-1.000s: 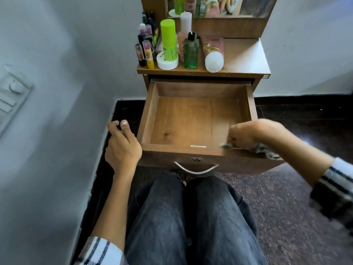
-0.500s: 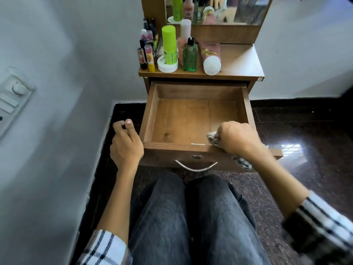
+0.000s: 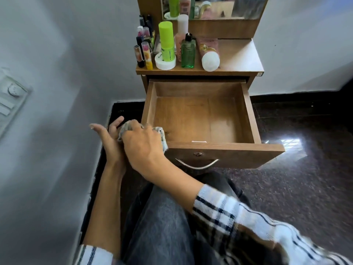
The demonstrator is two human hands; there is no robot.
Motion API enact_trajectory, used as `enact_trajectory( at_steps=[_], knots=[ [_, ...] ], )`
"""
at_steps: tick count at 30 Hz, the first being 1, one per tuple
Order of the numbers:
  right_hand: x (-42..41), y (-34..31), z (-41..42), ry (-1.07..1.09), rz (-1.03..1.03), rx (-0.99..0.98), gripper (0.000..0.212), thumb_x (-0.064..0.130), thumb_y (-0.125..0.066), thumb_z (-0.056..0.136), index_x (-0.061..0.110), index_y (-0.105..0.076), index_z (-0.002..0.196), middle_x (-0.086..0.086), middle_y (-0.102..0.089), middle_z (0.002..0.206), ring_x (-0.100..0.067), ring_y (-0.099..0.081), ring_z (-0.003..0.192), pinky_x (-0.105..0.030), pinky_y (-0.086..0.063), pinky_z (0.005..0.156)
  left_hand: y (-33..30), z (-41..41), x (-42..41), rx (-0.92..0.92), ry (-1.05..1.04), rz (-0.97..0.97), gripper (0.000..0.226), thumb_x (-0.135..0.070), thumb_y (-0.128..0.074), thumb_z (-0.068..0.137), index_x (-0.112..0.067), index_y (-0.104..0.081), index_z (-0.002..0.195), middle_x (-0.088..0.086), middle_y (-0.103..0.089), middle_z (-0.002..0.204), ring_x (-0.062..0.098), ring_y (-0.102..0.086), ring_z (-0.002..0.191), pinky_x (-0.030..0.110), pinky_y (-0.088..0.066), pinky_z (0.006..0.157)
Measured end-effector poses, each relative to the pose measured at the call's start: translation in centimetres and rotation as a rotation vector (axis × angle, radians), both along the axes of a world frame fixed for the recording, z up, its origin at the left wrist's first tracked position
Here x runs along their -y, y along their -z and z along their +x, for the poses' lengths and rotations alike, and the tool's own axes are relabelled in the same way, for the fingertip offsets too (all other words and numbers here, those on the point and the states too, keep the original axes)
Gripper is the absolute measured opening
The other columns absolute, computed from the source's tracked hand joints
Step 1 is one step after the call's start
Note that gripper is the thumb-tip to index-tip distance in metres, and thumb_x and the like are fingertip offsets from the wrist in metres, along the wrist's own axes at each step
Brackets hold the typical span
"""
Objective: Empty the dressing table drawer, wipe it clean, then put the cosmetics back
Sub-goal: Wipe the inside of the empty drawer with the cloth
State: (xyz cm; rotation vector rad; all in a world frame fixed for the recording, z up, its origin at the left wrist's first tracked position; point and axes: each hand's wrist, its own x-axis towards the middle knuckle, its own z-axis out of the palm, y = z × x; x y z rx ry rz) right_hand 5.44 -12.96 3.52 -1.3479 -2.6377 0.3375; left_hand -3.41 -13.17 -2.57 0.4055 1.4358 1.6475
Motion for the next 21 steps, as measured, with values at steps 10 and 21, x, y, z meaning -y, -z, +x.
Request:
enact_trajectory(
  at_steps=[10, 21],
  knots=[
    [-2.2, -1.6, 16.3, 0.345, -0.171, 0.336, 0.027, 0.025, -0.051, 0.094, 0.024, -0.057, 0.12, -0.001, -0.044, 0.121, -0.028, -0.049, 0.109, -0.036, -0.04, 0.075, 0.1, 3.3, 0.4, -1.351, -0.032, -0.464, 0.065, -0.053, -0.016, 0.096, -0.012, -0.064, 0.084, 0.01, -0.068, 0.086, 0.034, -0.06, 0.091, 0.056, -0.025, 0.105],
    [-1.4, -0.4, 5.5, 0.23, -0.055, 0.29, 0.031, 0.024, -0.047, 0.095, 0.014, -0.058, 0.123, -0.009, -0.047, 0.125, -0.03, -0.048, 0.109, -0.031, -0.033, 0.07, 0.2, 2.3, 0.0, -1.029, 0.077, -0.261, 0.102, -0.077, 0.009, 0.075, -0.011, -0.051, 0.124, 0.006, -0.061, 0.111, 0.025, -0.056, 0.102, 0.044, -0.038, 0.098]
  ],
)
